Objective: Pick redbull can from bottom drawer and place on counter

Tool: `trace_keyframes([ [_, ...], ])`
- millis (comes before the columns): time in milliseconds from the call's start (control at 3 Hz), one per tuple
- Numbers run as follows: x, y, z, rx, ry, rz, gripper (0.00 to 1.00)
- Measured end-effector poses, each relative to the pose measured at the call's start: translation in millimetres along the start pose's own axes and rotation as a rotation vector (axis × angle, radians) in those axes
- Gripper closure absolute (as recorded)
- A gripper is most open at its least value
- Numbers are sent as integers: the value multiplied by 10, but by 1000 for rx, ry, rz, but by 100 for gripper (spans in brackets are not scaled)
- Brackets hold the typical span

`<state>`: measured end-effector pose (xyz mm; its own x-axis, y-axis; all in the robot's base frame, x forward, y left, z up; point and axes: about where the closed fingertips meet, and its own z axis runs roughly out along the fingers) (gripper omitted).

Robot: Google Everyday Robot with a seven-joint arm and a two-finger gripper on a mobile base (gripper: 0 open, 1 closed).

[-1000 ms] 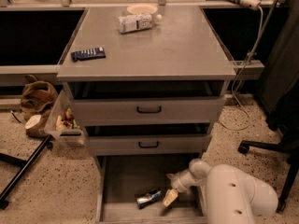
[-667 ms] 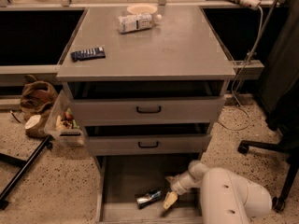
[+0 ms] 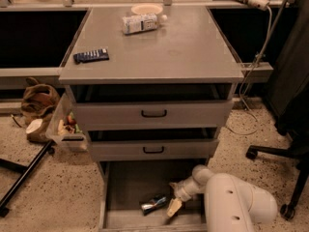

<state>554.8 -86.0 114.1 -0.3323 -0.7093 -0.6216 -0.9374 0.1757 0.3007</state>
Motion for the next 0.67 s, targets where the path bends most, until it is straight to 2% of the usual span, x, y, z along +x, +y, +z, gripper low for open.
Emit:
trace_keyframes([
  [333,-200,101,175,-37,-14,-64,0],
  [667,-474,208,276,-41,-18,-163,0],
])
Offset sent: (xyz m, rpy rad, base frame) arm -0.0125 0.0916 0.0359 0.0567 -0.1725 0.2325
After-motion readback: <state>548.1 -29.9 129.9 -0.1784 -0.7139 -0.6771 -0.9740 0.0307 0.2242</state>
